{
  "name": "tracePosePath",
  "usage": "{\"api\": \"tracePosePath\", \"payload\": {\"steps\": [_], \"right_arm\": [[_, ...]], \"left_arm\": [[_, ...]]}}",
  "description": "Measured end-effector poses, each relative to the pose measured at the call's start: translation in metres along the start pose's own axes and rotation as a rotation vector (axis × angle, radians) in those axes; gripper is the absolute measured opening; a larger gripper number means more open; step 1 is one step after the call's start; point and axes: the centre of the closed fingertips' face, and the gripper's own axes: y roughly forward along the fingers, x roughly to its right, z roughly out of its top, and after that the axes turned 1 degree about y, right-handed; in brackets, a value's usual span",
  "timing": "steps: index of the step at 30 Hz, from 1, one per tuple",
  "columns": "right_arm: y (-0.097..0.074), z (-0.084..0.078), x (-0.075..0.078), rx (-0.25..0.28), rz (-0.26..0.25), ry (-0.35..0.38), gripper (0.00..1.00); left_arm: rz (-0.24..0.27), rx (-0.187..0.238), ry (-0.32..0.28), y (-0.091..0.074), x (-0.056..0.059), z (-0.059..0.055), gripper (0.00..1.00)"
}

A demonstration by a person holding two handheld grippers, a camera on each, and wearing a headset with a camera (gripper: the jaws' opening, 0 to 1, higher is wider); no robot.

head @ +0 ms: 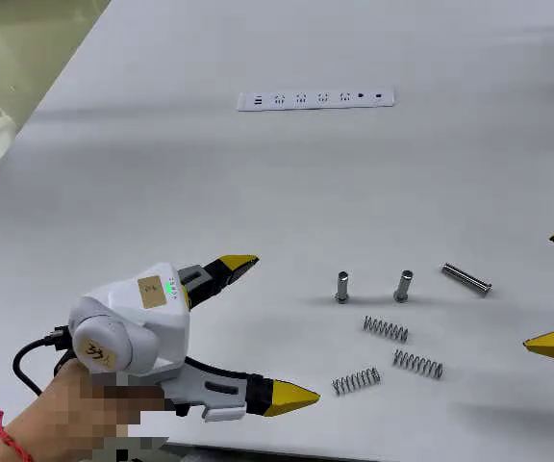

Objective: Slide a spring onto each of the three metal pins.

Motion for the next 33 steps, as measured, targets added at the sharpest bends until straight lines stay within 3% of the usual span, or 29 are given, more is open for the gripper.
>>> {"api": "tracePosePath", "payload": {"steps": [17, 33], "right_arm": [[0.034, 0.017, 0.016, -0.061, 0.025, -0.030, 0.60], [0.065, 0.010, 0.029, -0.190, 0.033, -0.013, 0.47]], "left_arm": [[-0.004, 0.010, -0.006, 0.004, -0.003, 0.004, 1.00], [-0.008, 0.017, -0.023, 0.007, -0.006, 0.004, 1.00]]}}
